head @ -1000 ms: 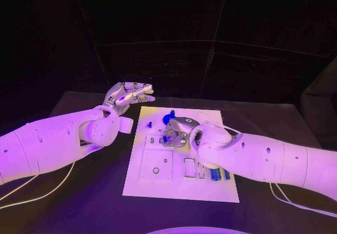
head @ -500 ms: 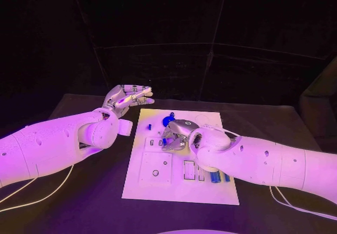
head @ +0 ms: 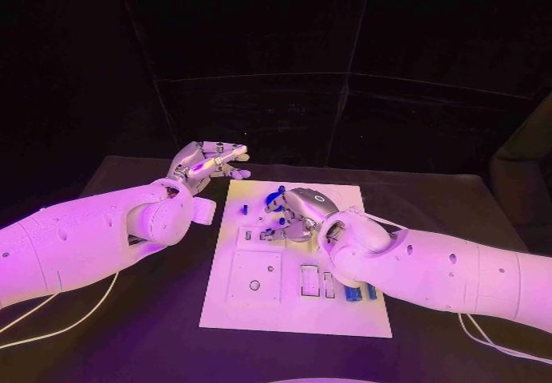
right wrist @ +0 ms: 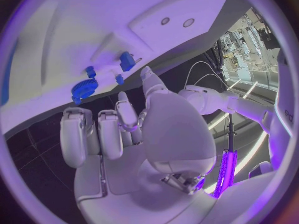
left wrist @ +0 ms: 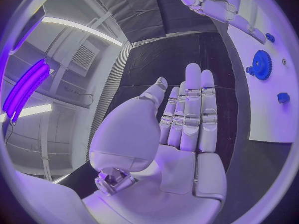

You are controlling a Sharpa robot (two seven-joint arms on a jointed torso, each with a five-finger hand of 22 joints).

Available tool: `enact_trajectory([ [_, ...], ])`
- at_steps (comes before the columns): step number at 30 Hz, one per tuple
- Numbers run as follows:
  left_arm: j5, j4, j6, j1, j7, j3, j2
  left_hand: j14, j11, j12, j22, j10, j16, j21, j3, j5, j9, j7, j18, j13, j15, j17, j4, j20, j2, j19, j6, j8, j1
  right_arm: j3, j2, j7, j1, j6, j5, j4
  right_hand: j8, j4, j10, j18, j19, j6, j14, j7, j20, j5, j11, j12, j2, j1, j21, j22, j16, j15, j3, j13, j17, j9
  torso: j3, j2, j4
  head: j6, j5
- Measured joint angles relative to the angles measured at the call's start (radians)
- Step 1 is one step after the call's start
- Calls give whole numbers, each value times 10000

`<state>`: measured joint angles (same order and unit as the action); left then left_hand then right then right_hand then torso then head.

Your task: Assemble the parts on the task board

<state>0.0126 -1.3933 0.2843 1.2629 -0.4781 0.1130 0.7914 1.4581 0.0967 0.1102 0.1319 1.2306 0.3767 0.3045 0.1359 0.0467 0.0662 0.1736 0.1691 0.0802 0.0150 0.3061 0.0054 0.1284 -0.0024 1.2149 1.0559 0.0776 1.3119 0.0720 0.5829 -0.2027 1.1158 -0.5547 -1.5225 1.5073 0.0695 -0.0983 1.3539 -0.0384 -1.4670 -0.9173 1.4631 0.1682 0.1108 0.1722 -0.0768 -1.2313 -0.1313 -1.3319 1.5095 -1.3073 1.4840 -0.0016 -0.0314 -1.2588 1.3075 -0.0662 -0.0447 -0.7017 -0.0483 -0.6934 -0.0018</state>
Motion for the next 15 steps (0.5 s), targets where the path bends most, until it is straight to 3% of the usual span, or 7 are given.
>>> enact_trajectory([
  [2,-163,-2,40,0,97,0,36,70,-253,373,238,739,1917,481,-34,45,14,-243,1,200,-239,1676,-27,-245,-76,669,75,0,-76,-57,354,657,1,-249,276,310,0,3,0,0,0,0,0,0,0,-68,0,0,204,-262,0,0,0,0,-106,0,0,-12,2,1,0,-14,5],
  [5,-473,-27,81,0,329,-1,108,68,-601,979,609,1696,6164,1174,-112,154,34,-451,0,591,-486,5809,20,-524,-215,1428,171,43,-215,-246,862,1546,91,-416,818,700,45,74,0,-1,36,-5,0,-5,36,-68,0,0,349,-481,0,0,0,0,-177,0,-1,-37,5,3,0,8,-4],
  [8,-1131,-78,23,1,1019,-3,231,105,-774,1845,1442,2106,9461,2291,-294,90,107,-652,-1,1282,-614,9214,180,-737,-165,2059,374,281,-598,-417,1582,2530,530,-438,1786,1041,110,273,0,1,58,-143,0,-79,14,442,0,0,635,-796,-45,0,-33,0,-400,35,-1,-39,5,4,0,16,-12],
  [10,-1681,-89,-102,11,1608,-3,266,77,-860,2724,4381,2180,10895,4929,-393,84,210,-688,-311,2011,-653,9881,396,-884,27,2437,410,509,-868,-489,1939,2936,774,-422,2409,1103,110,361,-21,1,92,-156,0,-68,-20,733,21,84,703,-912,-45,0,-65,0,-521,113,-1,-39,5,12,1,22,-12],
  [11,-2087,-91,-236,30,2043,-2,269,76,-865,3672,5872,1936,11339,6304,-470,84,318,-738,-482,2882,-655,9972,465,-948,17,2512,255,708,-907,-494,2142,3140,903,-394,2818,1129,110,378,-36,0,92,-156,0,-68,-20,808,36,116,713,-922,-63,0,-65,0,-538,144,-1,-39,5,18,5,12,-12],
  [12,-2398,-97,-358,49,2371,-2,269,77,-842,4633,6782,1725,11572,7105,-539,84,434,-737,-611,3819,-655,10006,554,-953,113,2517,246,936,-1003,-497,2277,3258,980,-367,3109,1137,110,378,-36,0,92,-156,0,-68,-20,821,36,116,713,-921,-80,0,-65,0,-538,154,-1,-38,5,29,12,3,2],
  [15,-3566,-177,-941,133,3602,-1,259,90,-897,7304,8225,1306,11872,8349,-782,84,855,-846,-612,6432,-669,10020,869,-1002,239,2526,100,1673,-1212,-523,2731,3514,1221,-245,4014,1143,110,378,-36,1,92,-156,1,-68,-20,821,36,116,713,-922,-80,0,-115,0,-538,163,-1,-38,18,62,53,-16,69],
])
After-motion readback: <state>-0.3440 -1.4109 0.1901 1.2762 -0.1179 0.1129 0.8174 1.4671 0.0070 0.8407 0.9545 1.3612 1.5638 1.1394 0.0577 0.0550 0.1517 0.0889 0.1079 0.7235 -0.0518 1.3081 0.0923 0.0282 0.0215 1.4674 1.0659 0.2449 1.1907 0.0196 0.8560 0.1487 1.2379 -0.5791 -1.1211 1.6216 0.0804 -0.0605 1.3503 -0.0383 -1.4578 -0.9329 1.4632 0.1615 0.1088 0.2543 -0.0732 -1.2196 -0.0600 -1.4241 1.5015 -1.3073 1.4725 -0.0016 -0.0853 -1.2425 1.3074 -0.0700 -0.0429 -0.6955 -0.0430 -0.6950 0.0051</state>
